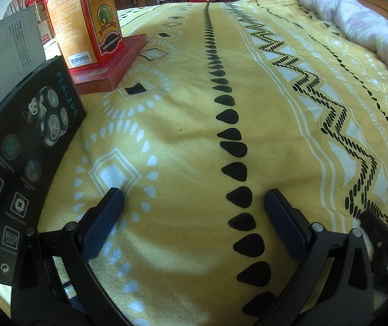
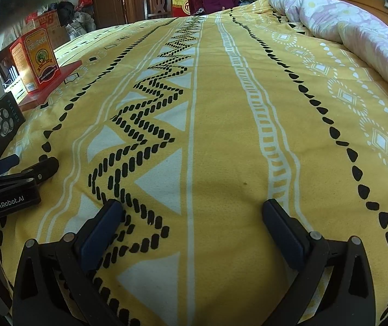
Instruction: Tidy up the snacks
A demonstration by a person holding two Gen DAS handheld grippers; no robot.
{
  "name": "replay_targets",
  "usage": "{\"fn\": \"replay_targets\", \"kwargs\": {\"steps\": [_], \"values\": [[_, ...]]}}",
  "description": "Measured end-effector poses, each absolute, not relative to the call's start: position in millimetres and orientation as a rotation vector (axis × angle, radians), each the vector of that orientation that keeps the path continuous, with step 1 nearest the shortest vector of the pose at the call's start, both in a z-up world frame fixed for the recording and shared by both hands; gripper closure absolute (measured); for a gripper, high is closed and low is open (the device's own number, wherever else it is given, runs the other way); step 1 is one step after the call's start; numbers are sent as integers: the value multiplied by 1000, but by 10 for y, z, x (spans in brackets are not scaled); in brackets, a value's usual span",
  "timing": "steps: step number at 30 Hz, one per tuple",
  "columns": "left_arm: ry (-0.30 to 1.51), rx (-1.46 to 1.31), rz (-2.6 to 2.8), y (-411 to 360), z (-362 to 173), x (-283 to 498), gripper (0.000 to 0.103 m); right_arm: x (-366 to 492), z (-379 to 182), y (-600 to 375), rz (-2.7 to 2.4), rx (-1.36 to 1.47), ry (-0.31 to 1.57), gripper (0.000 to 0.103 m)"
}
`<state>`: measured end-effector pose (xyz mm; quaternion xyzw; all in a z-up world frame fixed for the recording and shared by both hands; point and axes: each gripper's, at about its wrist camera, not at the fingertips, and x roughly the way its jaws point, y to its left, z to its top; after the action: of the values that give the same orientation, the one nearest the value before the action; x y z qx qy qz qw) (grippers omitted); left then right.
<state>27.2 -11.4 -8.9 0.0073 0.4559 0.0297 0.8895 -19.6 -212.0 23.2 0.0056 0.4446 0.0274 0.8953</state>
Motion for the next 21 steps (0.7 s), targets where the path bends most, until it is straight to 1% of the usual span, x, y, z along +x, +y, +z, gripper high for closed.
{"fn": "replay_targets", "kwargs": {"steps": [21], "values": [[947,16,62,-111,-93,266,0,-183,214,-2109,61,13,922,0]]}}
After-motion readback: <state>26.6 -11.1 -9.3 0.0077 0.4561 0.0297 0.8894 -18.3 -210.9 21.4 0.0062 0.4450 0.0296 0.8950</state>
